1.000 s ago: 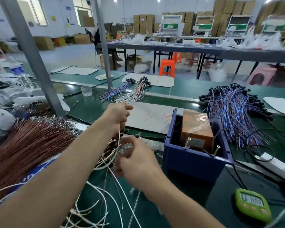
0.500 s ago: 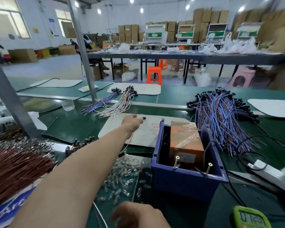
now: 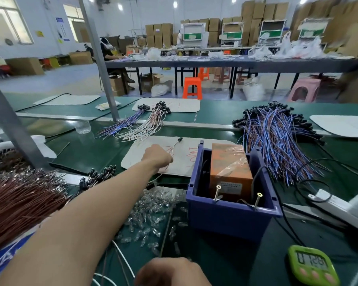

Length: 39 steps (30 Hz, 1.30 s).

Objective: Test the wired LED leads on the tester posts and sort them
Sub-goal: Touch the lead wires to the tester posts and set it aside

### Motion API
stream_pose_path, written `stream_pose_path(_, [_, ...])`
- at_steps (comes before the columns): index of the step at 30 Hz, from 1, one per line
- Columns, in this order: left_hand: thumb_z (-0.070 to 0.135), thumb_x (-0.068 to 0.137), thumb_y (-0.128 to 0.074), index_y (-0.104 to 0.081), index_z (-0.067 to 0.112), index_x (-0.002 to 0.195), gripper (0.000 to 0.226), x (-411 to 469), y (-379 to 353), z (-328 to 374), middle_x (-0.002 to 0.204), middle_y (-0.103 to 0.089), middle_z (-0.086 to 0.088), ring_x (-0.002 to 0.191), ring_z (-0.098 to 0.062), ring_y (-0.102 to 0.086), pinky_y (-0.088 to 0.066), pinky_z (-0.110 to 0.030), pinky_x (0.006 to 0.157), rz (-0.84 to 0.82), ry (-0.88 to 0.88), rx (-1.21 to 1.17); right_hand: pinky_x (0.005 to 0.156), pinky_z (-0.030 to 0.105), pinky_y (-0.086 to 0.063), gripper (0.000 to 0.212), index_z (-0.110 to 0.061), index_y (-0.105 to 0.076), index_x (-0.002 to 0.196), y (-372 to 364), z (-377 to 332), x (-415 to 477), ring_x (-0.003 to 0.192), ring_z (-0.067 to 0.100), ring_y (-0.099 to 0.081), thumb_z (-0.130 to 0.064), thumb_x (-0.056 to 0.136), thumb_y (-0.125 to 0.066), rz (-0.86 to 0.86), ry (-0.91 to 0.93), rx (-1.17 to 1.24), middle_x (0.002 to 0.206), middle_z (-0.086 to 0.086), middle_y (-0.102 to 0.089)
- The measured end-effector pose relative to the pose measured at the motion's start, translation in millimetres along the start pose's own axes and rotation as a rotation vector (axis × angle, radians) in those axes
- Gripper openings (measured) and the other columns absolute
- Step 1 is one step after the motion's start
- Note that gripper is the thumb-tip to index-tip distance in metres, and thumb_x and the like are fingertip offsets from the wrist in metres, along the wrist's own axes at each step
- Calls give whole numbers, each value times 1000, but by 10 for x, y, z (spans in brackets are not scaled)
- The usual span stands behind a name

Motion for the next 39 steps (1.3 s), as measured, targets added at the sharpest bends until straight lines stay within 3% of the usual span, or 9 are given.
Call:
stream_pose_path(2, [19,83,-81,-78,4,103,25,37,-39,89,97,-78,-9,87,-19,-72,-61,-33,82,-4,2,-202,110,10,-34,23,-29,-74,117,93,33,0,89,-13,-57,-27,101,-59,65,-46,40,88,-20,-65])
stream_pose_path(4, [23,89,-75,-75,9,113,28,-4,-23,201,118,-72,-7,110,-24,-66,-52,-35,100,4,-54,-302,106,11,-39,21,-31,-77,99,173,62,-94,84,-13,-63,-23,90,-60,199,-47,83,91,-17,-75])
stream_pose_path(10, [38,95,-62,-60,22,139,47,-397,460,62,143,-60,-1,129,-22,-52,-39,-33,106,55,-126,-367,79,8,-51,20,-34,-77,95,182,181,-82,82,-3,-68,-26,86,-62,307,-109,24,86,-15,-76])
stream_pose_path(16, [22,90,-69,-76,26,112,24,-1159,1341,-532,113,-73,7,96,-9,-65,-53,-30,92,108,-152,-95,80,37,-59,18,-28,-67,90,44,132,121,80,12,-67,-46,92,-64,359,-141,-210,86,-8,-71])
stream_pose_path(20, [22,87,-71,-76,37,85,16,-1799,1457,-868,88,-73,18,82,-5,-69,-59,-32,87,-4,-151,241,77,38,-54,24,-29,-61,92,-45,-31,309,87,23,-65,-52,90,-68,407,-154,-432,91,-5,-67])
stream_pose_path(28, [17,84,-69,-67,38,125,46,-2395,1167,-1273,122,-69,7,110,-18,-64,-50,-32,87,155,-194,568,70,36,-43,9,-17,-58,96,-184,-205,498,83,30,-58,-25,91,-59,425,-179,-608,100,5,-67])
stream_pose_path(34, [18,95,-61,-76,23,94,16,-2419,1299,-1221,100,-68,3,95,-20,-58,-41,-36,86,467,-251,617,74,34,-55,17,-21,-74,88,-4,-255,504,81,24,-69,-26,90,-58,503,-122,-307,85,-2,-74])
stream_pose_path(36, [19,97,-61,-70,22,93,10,-2520,1445,-1152,86,-69,3,79,-20,-61,-42,-33,71,578,-303,399,66,30,-57,19,-20,-76,80,42,-270,558,69,21,-70,-24,90,-60,511,-66,-78,72,-2,-74])
stream_pose_path(39, [22,100,-61,-58,29,90,12,-2661,1672,-1120,58,-50,18,47,4,-43,-24,-16,45,715,-308,113,52,26,-49,13,-10,-74,89,-41,-269,724,53,19,-63,-15,94,-63,388,-56,464,71,5,-74])
Point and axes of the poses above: each hand's wrist, its own x-axis towards the middle knuckle, its own y-axis out of the back of the hand, z = x × y, the point moved 9 cm from there along x, towards the middle knuckle
